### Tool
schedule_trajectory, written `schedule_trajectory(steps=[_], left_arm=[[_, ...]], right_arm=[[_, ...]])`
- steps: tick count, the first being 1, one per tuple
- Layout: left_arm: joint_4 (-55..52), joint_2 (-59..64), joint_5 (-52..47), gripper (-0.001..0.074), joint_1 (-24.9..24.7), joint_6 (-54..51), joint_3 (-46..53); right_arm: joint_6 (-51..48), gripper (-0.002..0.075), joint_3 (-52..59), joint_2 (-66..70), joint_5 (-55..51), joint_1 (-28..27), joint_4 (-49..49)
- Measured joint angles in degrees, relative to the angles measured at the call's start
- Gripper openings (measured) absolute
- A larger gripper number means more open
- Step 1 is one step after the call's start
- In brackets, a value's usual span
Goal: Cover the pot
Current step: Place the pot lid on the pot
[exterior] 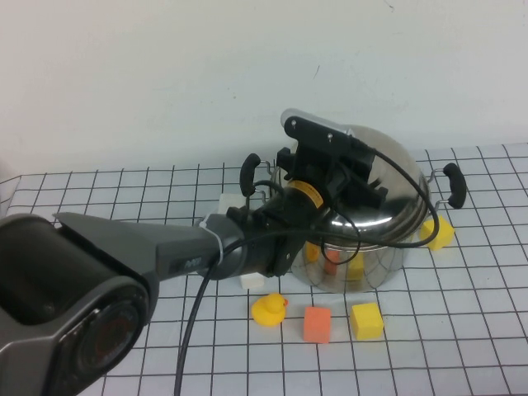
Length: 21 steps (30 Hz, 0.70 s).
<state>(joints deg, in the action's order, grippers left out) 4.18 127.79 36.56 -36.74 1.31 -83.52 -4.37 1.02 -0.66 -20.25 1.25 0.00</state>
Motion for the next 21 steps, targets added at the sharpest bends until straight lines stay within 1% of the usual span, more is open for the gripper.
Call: schedule_trajectory(steps=[17, 21], left_arm=[[0.9, 2.1, 4.2, 0.0330, 0.0, 0.9, -0.1], [0.9, 2.1, 4.2, 0.0330, 0.0, 3.7, -0.1]], right_arm=[[0.0, 0.0009, 0.0, 0.0, 0.0, 0.0, 0.0], [0.0, 0.0009, 0.0, 0.0, 0.0, 0.0, 0.0]])
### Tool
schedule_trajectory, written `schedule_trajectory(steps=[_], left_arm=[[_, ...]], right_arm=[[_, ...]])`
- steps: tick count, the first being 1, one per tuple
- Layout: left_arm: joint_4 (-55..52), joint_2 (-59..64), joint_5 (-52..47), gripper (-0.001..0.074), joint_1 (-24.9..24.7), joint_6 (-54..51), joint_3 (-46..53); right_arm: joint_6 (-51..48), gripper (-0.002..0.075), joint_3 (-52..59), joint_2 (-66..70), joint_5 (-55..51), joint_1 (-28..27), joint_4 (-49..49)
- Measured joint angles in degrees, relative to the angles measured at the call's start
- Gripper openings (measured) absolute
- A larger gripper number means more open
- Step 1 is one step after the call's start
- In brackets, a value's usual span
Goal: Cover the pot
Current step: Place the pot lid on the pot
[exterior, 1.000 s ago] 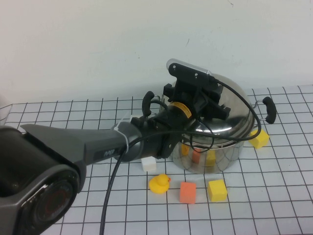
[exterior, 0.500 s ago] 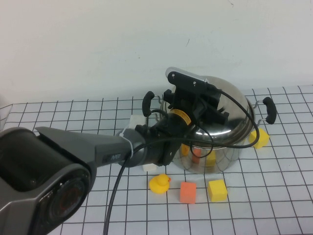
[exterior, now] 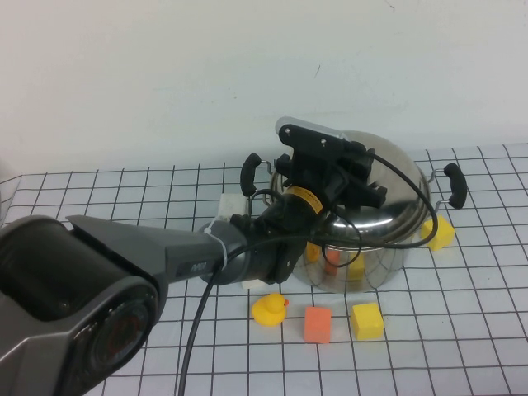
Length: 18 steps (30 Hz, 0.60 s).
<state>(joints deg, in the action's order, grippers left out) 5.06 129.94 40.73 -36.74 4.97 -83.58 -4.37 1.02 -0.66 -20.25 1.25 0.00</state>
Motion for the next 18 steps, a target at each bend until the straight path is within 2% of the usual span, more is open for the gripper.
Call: schedule_trajectory(steps=[4, 18], left_arm=[[0.1, 0.2, -0.1, 0.0330, 0.0, 3.0, 0.0], [-0.1, 0.2, -0.8, 0.0330, 0.0, 2.1, -0.3]], right_arm=[[0.0, 0.0009, 0.0, 0.0, 0.0, 0.0, 0.0], [0.0, 0.0009, 0.0, 0.0, 0.0, 0.0, 0.0]])
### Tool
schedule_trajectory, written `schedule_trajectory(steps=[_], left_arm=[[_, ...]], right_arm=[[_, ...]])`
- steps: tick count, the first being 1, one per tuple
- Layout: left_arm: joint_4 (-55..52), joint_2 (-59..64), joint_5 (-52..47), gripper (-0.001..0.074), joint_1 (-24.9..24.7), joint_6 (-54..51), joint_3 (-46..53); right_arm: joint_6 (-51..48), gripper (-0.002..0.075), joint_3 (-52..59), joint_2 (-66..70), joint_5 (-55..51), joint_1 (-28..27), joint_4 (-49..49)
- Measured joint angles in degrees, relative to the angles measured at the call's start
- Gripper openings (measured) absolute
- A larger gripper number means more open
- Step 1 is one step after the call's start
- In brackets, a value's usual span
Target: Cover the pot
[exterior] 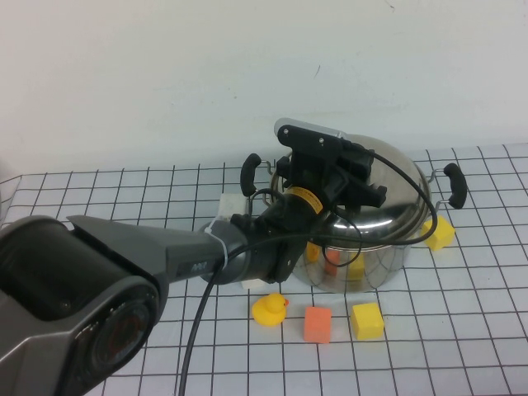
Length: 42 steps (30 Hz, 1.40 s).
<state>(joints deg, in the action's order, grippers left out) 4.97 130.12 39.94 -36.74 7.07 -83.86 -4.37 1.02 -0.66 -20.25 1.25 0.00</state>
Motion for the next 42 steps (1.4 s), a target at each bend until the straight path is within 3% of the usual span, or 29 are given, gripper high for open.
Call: schedule_trajectory(steps=[6, 14, 30, 35, 40, 42], left_arm=[[-0.1, 0.0, 0.0, 0.0337, 0.0, 0.9, 0.0], [0.0, 0.0, 0.0, 0.0502, 0.0, 0.8, -0.1], [2.8, -10.2, -8.2, 0.0519, 0.0, -8.9, -0.1], [9.5, -18.9, -13.9, 0.0404, 0.0, -18.6, -0.1], [23.3, -29.5, -18.5, 0.0126, 0.0, -35.3, -0.1], [29.1, -33.3, -20.1, 0.0053, 0.0, -42.6, -0.1]], right_arm=[[0.0, 0.0009, 0.0, 0.0, 0.0, 0.0, 0.0], [0.0, 0.0009, 0.0, 0.0, 0.0, 0.0, 0.0], [0.0, 0.0009, 0.0, 0.0, 0.0, 0.0, 0.0], [0.0, 0.0009, 0.0, 0.0, 0.0, 0.0, 0.0], [0.0, 0.0009, 0.0, 0.0, 0.0, 0.0, 0.0], [0.0, 0.0009, 0.0, 0.0, 0.0, 0.0, 0.0]])
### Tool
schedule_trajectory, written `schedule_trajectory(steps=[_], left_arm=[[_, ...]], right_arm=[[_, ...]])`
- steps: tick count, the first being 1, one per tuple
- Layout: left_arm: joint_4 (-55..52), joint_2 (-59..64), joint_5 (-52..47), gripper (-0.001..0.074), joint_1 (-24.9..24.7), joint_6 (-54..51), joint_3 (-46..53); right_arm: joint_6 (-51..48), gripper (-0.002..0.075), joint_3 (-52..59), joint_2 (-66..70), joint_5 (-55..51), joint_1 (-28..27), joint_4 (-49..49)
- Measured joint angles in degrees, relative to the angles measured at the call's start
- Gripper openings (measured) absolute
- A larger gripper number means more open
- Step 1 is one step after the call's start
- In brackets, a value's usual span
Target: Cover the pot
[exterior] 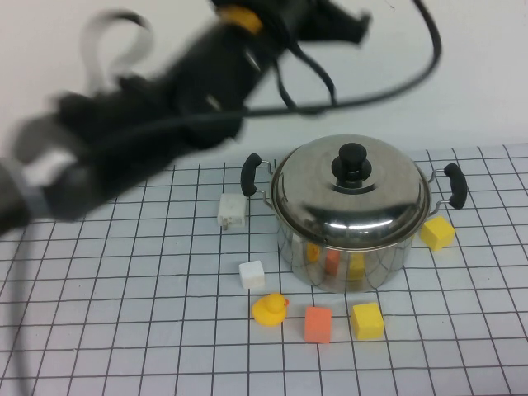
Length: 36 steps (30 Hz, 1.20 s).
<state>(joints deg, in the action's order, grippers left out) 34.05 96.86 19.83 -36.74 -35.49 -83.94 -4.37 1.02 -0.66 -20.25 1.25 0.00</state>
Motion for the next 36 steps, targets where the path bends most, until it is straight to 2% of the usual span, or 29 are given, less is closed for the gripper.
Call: schedule_trajectory(steps=[5, 8, 11, 13, 27, 36], left_arm=[[19.8, -9.0, -0.8, 0.0008, 0.0, -22.6, 0.0], [34.8, -14.3, 3.3, 0.0002, 0.0, -39.2, 0.9], [46.9, -19.5, 7.7, 0.0000, 0.0, -50.3, 3.5], [51.3, -23.1, 9.0, 0.0000, 0.0, -54.5, 6.8], [63.1, -52.9, 6.9, 0.0000, 0.0, -57.7, 36.5], [64.7, -70.4, 7.6, 0.0000, 0.0, -57.8, 52.0]], right_arm=[[0.0, 0.0009, 0.0, 0.0, 0.0, 0.0, 0.0], [0.0, 0.0009, 0.0, 0.0, 0.0, 0.0, 0.0], [0.0, 0.0009, 0.0, 0.0, 0.0, 0.0, 0.0], [0.0, 0.0009, 0.0, 0.0, 0.0, 0.0, 0.0], [0.0, 0.0009, 0.0, 0.0, 0.0, 0.0, 0.0], [0.0, 0.0009, 0.0, 0.0, 0.0, 0.0, 0.0]])
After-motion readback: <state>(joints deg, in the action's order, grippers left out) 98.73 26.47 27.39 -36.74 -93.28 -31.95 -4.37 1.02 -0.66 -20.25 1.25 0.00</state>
